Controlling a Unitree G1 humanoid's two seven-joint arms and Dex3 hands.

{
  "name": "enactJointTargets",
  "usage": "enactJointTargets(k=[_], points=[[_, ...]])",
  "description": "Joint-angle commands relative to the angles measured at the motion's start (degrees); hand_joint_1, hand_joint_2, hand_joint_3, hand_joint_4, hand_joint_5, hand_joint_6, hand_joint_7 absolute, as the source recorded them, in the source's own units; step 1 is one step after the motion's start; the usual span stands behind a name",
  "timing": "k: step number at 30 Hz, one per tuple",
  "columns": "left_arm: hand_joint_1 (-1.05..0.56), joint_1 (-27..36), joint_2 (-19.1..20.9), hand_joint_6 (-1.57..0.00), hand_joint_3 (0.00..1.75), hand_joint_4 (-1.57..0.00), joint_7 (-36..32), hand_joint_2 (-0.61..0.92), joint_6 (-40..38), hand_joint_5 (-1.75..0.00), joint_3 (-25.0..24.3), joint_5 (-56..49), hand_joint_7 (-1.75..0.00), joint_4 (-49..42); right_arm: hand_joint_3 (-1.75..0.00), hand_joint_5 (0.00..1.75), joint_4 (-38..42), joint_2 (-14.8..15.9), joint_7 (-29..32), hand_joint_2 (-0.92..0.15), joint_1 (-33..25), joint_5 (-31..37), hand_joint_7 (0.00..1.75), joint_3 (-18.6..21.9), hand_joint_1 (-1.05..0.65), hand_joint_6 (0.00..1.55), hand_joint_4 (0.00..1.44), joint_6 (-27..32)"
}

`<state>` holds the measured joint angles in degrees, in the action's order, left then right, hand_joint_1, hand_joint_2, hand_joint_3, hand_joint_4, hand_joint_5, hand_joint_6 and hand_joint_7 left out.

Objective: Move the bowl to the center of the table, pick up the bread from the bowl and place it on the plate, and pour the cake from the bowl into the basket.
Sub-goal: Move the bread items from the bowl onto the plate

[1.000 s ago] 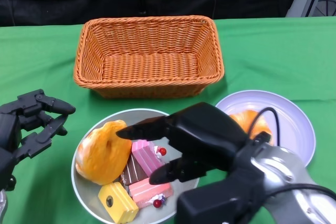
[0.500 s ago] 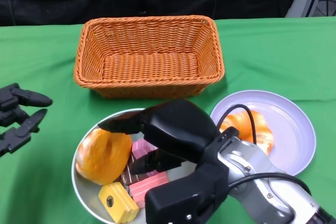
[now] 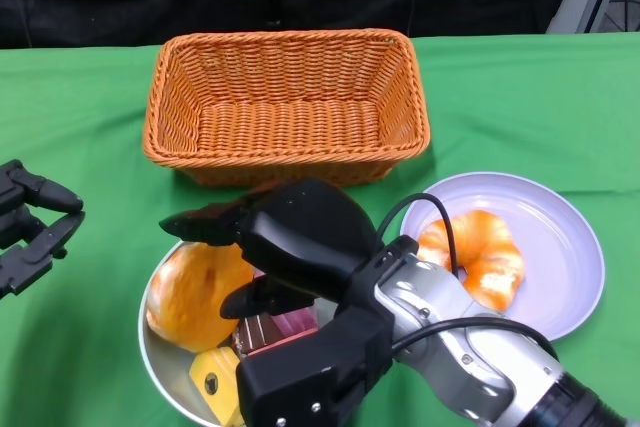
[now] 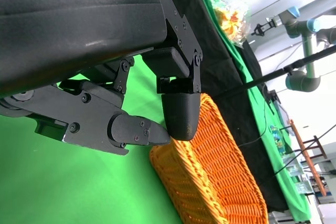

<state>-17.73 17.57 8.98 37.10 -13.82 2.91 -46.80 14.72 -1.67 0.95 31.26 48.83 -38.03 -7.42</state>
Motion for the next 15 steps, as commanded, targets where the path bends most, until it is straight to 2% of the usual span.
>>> enactJointTargets(k=[1, 6, 11, 12, 14, 15], points=[[-0.28, -1.1, 1.2, -0.76, 0.14, -0.74, 0.8, 0.92, 0.9, -1.72, -0.7, 1.5, -1.26, -0.2, 0.00, 0.01, 3.1, -0.7, 1.9, -0.89, 1.8, 0.0, 0.00, -0.4, -0.65, 0.50, 0.60, -1.0], [-0.23, -0.9, 1.0, -0.79, 0.16, -0.74, 3.3, 0.92, 0.1, -1.70, -1.3, 4.4, -1.16, 0.2, 0.00, 0.00, 7.3, -1.8, 3.6, -0.88, 3.1, -0.1, 0.00, -1.1, -0.64, 0.48, 0.60, -1.9], [-0.18, -0.8, 1.0, -0.78, 0.24, -0.73, 5.2, 0.92, -0.1, -1.71, -1.6, 5.9, -1.14, 0.1, 0.00, 0.00, 10.0, -2.1, 3.9, -0.88, 3.9, -0.1, 0.00, -1.8, -0.65, 0.46, 0.59, -2.6], [-0.18, -0.7, 1.2, -0.78, 0.24, -0.73, 5.2, 0.92, -0.6, -1.67, -1.5, 5.8, -1.14, 0.4, 0.00, 0.00, 10.2, -2.0, 3.4, -0.88, 4.0, 0.1, 0.00, -2.0, -0.65, 0.46, 0.59, -2.5], [-0.16, -0.6, 1.3, -0.78, 0.23, -0.79, 5.1, 0.92, -1.3, -1.44, -1.4, 5.6, -1.10, 0.8, 0.00, 0.00, 10.4, -1.9, 2.3, -0.87, 4.0, 0.2, 0.00, -2.4, -0.65, 0.46, 0.58, -2.0], [-0.15, -0.6, 1.3, -0.78, 0.23, -0.80, 5.1, 0.92, -1.5, -1.39, -1.4, 5.6, -1.09, 0.9, 0.00, 0.00, 10.4, -1.8, 2.1, -0.87, 4.0, 0.3, 0.00, -2.5, -0.65, 0.46, 0.58, -1.9]])
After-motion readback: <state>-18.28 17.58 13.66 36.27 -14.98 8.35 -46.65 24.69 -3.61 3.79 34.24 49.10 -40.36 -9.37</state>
